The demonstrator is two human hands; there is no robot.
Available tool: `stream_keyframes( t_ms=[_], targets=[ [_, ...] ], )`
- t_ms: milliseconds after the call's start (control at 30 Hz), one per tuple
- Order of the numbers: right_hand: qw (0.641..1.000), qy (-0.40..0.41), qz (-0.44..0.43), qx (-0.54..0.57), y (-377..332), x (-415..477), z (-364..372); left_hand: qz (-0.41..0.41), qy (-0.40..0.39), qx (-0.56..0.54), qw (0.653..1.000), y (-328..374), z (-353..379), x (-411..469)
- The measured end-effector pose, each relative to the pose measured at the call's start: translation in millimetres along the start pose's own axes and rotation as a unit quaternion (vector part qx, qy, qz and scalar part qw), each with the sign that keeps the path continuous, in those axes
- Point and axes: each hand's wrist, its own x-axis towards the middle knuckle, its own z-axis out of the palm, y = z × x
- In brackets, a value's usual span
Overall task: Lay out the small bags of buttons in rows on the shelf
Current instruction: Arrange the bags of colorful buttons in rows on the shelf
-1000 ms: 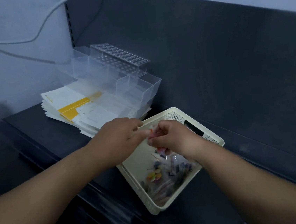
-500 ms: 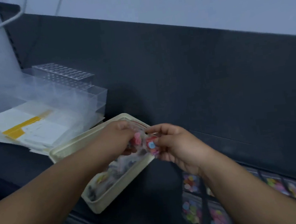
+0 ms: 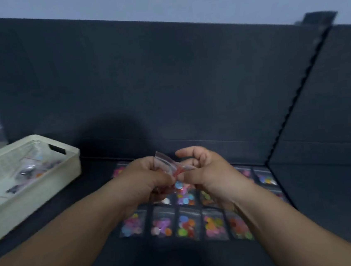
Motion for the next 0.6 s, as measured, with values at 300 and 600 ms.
stream_keyframes(
  t_ms=[300,600],
  targets=[
    [0.982,0.109,0.104,0.113,27.4,-71.1,-108.2,0.007,0.017,-0.008,1.000,-27.5,113.0,3.7],
    [0.982,0.159,0.096,-0.041,49.9,-99.6,-151.9,-0.047,-0.031,0.005,0.998,-36.9,153.5,9.0]
  ],
)
